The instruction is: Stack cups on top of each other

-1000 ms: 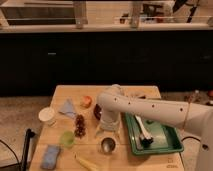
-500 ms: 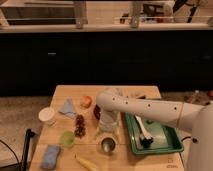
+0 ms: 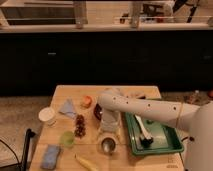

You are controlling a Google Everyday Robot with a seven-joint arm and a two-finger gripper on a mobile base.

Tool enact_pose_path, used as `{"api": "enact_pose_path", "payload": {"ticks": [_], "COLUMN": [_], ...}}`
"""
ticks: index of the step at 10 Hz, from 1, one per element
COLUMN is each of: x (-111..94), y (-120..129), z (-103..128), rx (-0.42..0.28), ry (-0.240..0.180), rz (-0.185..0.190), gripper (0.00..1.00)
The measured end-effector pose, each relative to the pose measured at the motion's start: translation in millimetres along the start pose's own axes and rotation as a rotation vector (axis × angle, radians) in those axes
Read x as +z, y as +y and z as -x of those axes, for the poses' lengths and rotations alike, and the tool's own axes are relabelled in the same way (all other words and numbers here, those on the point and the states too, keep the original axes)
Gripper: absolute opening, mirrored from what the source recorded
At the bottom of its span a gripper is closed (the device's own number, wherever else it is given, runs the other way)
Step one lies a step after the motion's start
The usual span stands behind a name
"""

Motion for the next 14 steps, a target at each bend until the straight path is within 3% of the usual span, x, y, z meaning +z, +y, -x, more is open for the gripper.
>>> {"api": "enact_pose_path", "payload": {"ticks": [5,7,14], "x": [3.1,4.3,0.0], "y": [2.8,3.9,5.6], "z": [-2.6,-3.4,-6.1], "rx": [0.026,0.033,0.038], "ry": [-0.013,-0.016,-0.007], "rz": [0.014,0.017,0.004], "gripper": [0.12,0.0,0.0]}}
